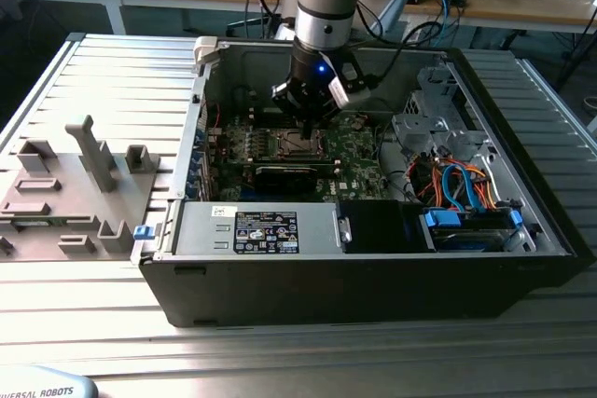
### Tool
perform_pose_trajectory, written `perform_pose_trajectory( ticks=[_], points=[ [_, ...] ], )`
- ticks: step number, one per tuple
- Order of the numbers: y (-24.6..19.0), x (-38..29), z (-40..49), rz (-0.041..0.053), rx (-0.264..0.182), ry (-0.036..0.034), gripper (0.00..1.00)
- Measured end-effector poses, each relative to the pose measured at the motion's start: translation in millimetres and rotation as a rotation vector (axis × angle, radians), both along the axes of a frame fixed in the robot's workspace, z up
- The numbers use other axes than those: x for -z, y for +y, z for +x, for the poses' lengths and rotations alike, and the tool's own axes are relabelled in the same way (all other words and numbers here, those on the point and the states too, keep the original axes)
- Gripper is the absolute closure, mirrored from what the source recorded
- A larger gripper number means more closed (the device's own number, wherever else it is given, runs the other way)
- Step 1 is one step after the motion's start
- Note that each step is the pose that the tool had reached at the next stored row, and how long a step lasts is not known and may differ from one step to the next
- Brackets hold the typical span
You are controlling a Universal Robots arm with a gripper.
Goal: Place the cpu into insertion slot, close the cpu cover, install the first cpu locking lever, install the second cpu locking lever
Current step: 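Install the first cpu locking lever, then install the second cpu locking lever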
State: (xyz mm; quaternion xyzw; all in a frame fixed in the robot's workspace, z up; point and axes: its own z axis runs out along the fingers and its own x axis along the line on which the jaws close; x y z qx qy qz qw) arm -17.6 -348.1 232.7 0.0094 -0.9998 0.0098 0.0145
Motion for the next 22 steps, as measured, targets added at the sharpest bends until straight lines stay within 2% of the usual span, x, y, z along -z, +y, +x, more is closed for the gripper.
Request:
perform_pose_trajectory(
  ticks=[3,14,19,22],
  points=[
    [-4.8,0.0,-0.1,0.0,0.0,0.0,0.89],
    [-5.4,0.0,-0.1,-0.0001,0.0,0.0001,0.89],
    [-8.8,0.0,-0.1,-0.0002,0.0,0.0001,0.89],
    [-13.8,0.2,0.3,-0.0002,0.0,0.0001,0.89]
  ],
)
